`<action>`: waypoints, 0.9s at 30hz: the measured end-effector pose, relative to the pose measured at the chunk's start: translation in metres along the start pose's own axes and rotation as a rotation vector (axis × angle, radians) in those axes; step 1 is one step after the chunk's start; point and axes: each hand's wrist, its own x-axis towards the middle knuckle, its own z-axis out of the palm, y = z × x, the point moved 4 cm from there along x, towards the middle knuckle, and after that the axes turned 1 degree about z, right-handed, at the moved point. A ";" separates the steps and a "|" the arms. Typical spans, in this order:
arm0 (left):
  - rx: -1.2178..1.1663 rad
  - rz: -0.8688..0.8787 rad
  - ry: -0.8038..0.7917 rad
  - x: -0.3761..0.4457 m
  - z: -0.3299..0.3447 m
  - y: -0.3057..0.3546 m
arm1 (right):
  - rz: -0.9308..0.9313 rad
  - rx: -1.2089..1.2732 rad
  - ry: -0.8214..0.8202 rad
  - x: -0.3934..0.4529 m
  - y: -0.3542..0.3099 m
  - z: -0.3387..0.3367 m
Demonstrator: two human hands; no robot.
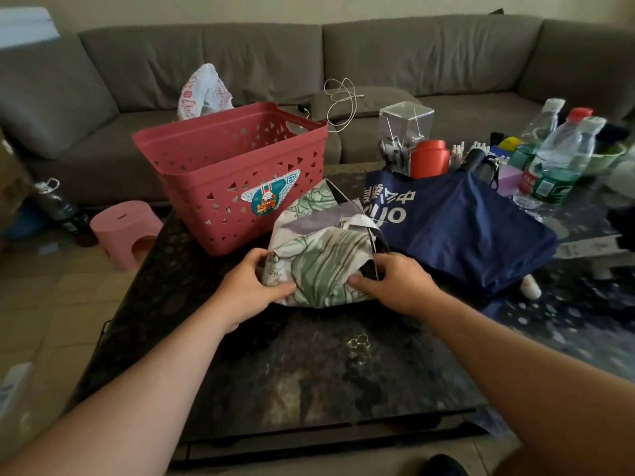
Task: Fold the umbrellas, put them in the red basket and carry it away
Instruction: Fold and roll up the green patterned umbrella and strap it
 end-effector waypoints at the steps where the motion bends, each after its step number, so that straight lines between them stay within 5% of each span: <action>1: 0.050 0.013 -0.015 -0.002 -0.001 0.000 | -0.005 0.005 -0.015 -0.002 0.001 -0.004; 8: 0.136 -0.022 0.261 -0.022 -0.007 0.015 | -0.039 -0.037 0.059 -0.006 -0.007 -0.029; 12: 0.109 0.076 0.311 -0.030 -0.015 0.033 | -0.061 0.228 0.217 -0.021 -0.018 -0.063; 20: -0.183 0.092 0.199 -0.044 -0.017 0.035 | 0.205 0.696 -0.187 -0.043 -0.027 -0.052; 27: -0.163 0.185 0.228 -0.048 -0.018 0.034 | 0.046 1.055 -0.154 -0.044 -0.033 -0.045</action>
